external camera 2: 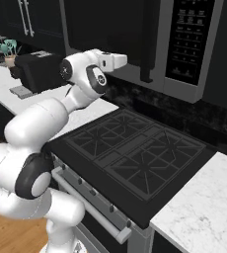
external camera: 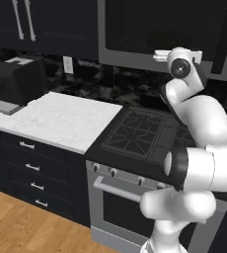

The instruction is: Pick the sweet potato from the sink and place it in the bowl. Then pick the bowl and place it in the microwave. Then close the microwave door and press the start button.

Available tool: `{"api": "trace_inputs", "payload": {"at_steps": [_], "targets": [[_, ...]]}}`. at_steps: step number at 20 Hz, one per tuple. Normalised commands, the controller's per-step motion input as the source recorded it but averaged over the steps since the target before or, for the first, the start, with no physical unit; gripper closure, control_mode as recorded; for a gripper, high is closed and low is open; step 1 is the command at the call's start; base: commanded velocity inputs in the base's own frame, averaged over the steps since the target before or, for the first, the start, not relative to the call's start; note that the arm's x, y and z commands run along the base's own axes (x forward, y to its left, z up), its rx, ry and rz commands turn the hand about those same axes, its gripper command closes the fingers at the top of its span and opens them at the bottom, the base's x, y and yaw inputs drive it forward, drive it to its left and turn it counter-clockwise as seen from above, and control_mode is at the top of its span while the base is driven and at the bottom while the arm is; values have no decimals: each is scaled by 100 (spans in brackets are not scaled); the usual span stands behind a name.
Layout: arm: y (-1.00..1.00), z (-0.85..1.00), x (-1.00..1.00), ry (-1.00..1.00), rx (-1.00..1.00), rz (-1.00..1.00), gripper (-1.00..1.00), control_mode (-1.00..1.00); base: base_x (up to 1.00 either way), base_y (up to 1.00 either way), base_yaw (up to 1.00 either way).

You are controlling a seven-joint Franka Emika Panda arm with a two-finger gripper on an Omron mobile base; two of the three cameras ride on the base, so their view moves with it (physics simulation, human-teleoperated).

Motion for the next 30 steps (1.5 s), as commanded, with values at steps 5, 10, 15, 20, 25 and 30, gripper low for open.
{"api": "trace_inputs", "payload": {"at_steps": [5,10,15,20,25,30], "targets": [[11,35,-78,0,0,0,-100,-100,0,0,0],[11,21,-100,0,1,0,100,-100,0,0,0],[4,15,-100,0,3,0,100,-100,0,0,0],[0,0,-100,1,0,0,100,-100,0,0,0],[-6,0,-100,9,-3,0,100,-100,0,0,0],[-31,1,-86,3,-10,0,100,-100,0,0,0]]}}
